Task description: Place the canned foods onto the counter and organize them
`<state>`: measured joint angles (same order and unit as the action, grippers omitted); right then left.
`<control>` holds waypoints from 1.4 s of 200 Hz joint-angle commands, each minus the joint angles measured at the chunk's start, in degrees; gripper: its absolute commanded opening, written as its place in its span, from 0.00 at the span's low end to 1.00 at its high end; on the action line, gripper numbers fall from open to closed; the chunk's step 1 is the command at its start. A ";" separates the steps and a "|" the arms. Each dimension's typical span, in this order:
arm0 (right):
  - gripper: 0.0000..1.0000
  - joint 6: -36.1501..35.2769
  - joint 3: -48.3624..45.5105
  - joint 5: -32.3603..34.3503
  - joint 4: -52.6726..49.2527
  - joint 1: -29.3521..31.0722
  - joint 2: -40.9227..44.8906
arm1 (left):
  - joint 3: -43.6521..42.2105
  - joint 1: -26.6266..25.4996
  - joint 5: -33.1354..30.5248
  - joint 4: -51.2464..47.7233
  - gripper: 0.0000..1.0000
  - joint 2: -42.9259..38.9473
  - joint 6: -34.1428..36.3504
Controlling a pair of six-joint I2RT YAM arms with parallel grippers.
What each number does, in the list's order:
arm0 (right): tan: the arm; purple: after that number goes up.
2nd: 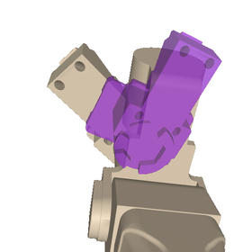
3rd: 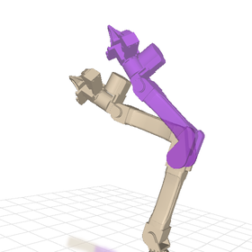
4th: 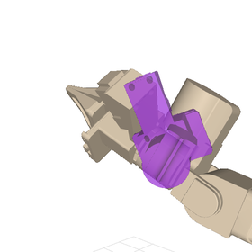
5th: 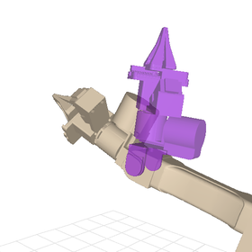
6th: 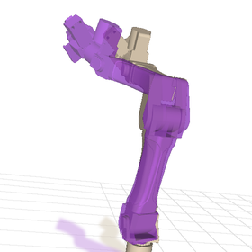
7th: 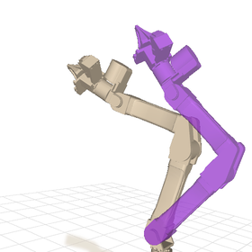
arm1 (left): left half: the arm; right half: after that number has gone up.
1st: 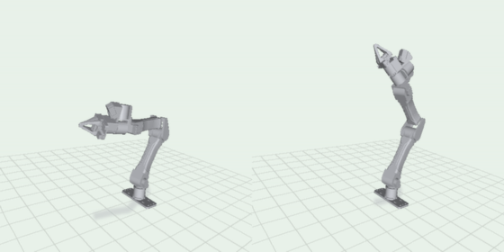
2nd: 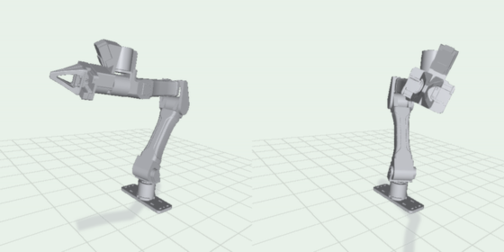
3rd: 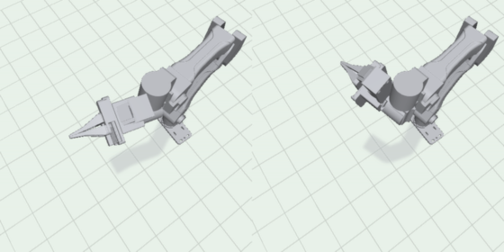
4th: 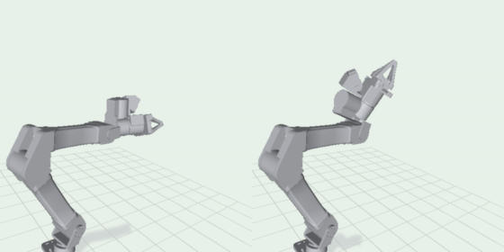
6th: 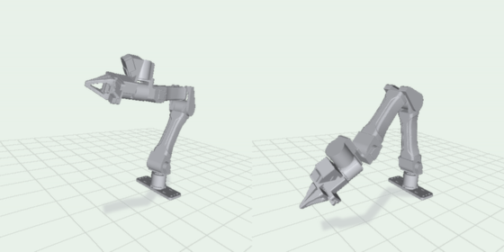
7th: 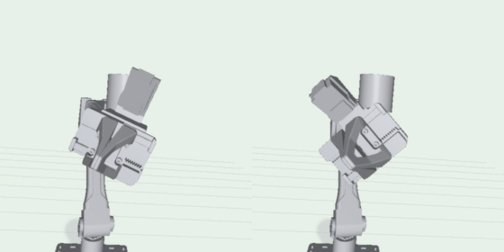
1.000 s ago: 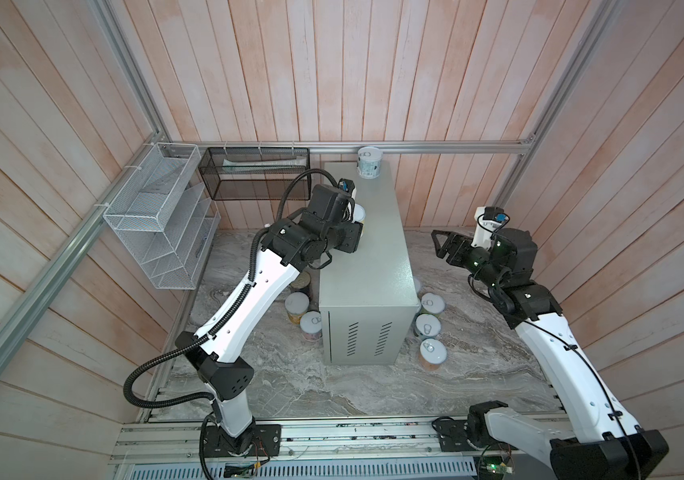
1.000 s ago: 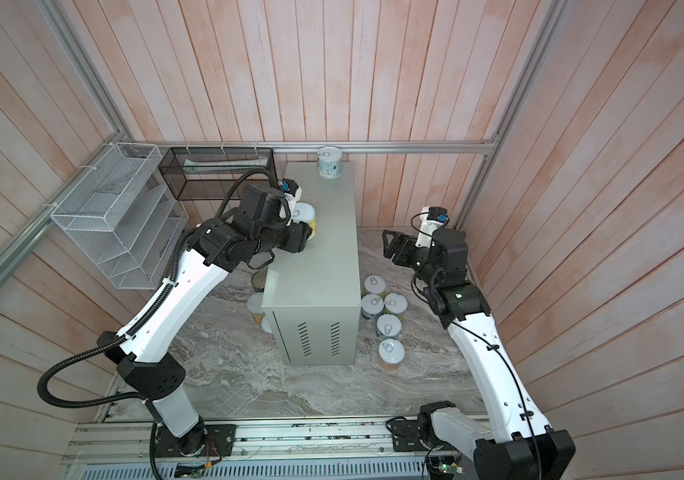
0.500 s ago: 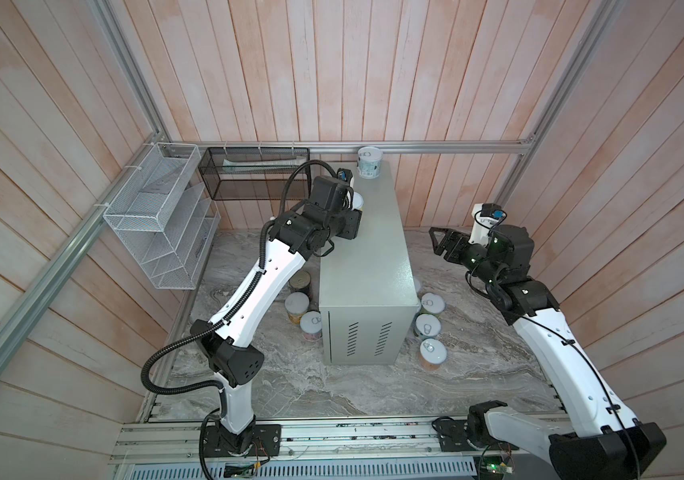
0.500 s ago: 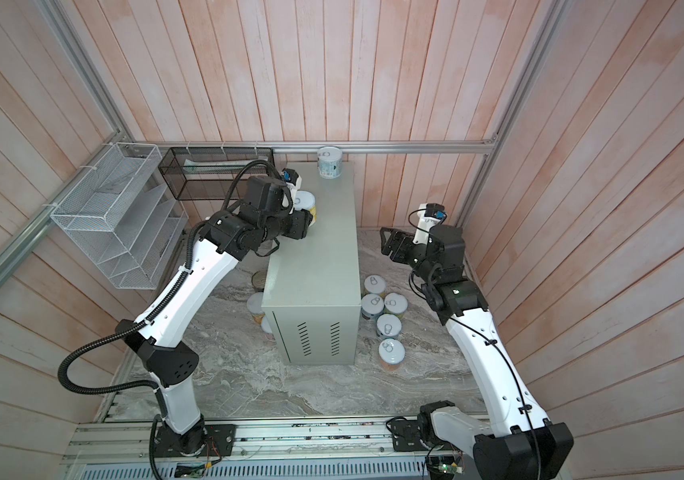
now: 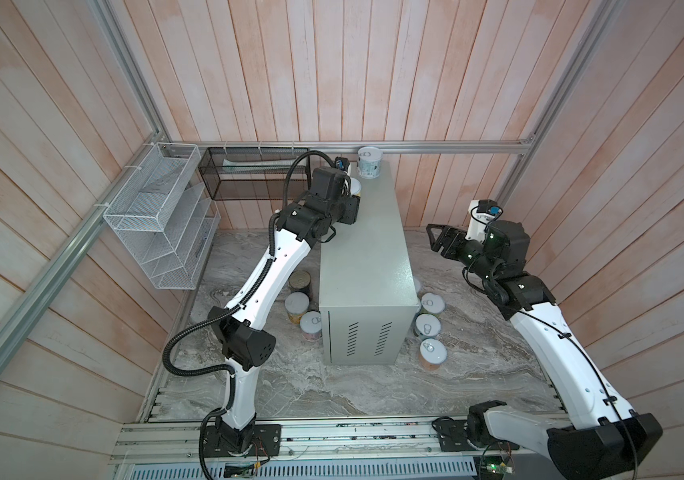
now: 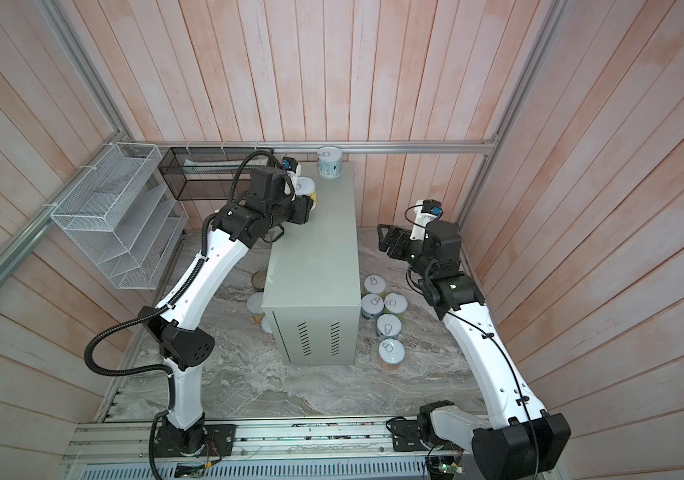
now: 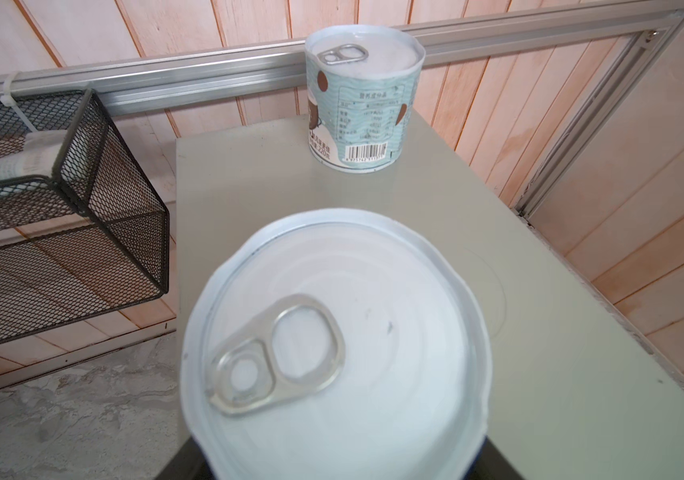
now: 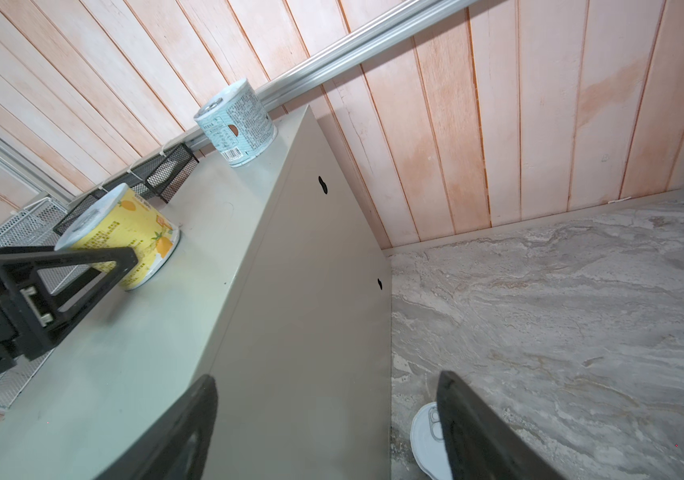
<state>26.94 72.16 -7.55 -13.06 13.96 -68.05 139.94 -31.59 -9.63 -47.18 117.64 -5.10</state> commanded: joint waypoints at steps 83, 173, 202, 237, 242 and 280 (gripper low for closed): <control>0.83 -1.66 2.99 1.81 0.45 0.20 -3.09 | 6.14 3.18 3.04 8.02 0.43 7.49 1.38; 0.83 -2.44 5.44 2.37 0.23 0.15 -6.37 | 11.40 4.73 6.38 12.35 0.47 12.75 2.02; 0.83 -2.63 6.14 2.37 0.38 0.19 -7.48 | 11.67 4.71 5.81 13.15 0.71 13.27 2.28; 0.83 -2.70 6.69 2.11 0.61 0.21 -8.24 | 11.60 4.70 4.72 13.78 0.79 13.23 2.52; 0.83 -2.64 6.75 2.13 0.67 0.25 -8.24 | 11.67 4.72 4.50 13.71 0.79 13.24 2.55; 0.83 -2.50 6.80 1.86 0.97 0.19 -7.99 | 11.09 4.70 3.14 13.86 0.77 13.01 2.41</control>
<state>25.23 77.21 -5.87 -12.97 13.96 -76.01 150.08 -26.79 -5.02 -34.72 129.84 -3.01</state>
